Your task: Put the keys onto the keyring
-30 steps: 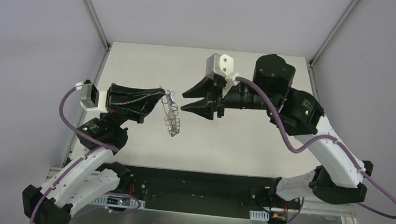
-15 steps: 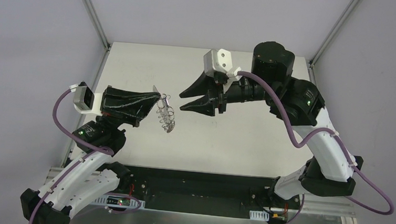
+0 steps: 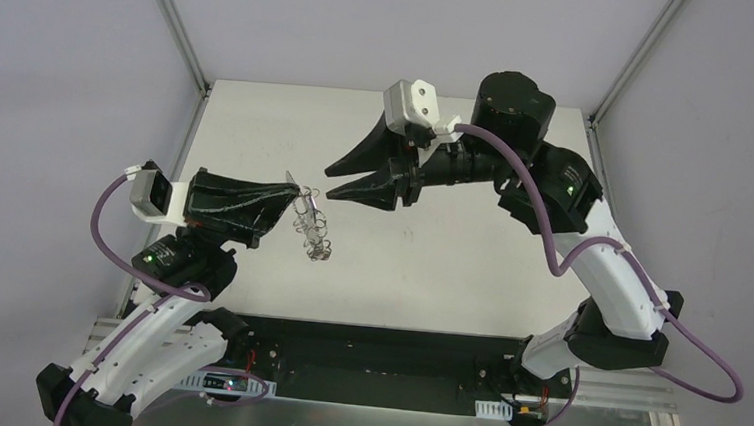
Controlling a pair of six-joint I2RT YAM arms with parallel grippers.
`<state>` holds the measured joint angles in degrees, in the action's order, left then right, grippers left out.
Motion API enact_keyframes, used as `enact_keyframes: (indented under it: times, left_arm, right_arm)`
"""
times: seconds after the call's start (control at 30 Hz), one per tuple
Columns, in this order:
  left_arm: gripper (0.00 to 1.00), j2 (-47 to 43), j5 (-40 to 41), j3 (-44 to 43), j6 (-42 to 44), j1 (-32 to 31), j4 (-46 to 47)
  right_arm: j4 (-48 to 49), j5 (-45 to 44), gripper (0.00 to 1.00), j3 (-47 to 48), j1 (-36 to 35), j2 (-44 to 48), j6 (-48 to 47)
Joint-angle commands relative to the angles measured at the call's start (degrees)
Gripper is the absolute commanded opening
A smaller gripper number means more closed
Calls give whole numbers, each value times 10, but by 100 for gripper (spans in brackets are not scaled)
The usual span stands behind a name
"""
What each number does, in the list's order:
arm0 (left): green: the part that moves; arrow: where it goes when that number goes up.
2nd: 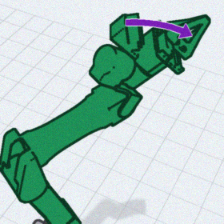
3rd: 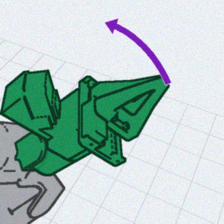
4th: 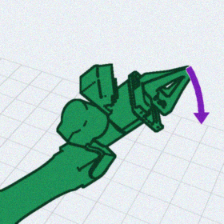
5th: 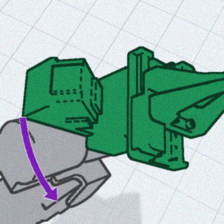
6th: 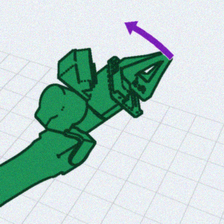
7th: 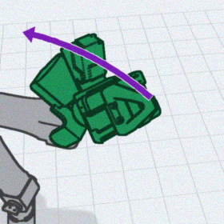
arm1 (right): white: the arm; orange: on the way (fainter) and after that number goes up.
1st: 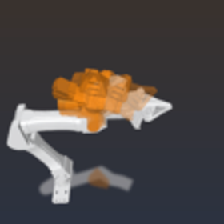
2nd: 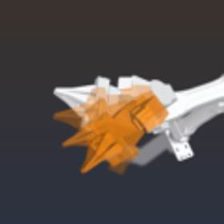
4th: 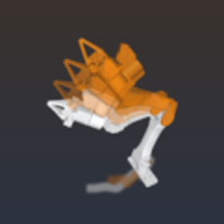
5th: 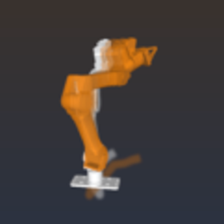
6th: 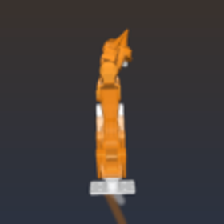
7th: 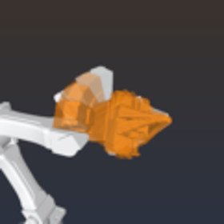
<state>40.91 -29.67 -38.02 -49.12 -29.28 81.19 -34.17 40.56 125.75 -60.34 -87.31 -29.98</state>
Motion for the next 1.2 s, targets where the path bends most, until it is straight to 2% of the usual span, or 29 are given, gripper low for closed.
enact_keyframes:
  times: [0.0, 1.17]
  left_arm:
    - [0, -8, -5, -21, -12, -4, 52]
    - [0, -8, -13, -21, -6, -4, 52]
  right_arm:
    - [61, 29, 34, 8, 1, -13, 24]
    - [73, 95, 28, 3, 2, -26, 65]
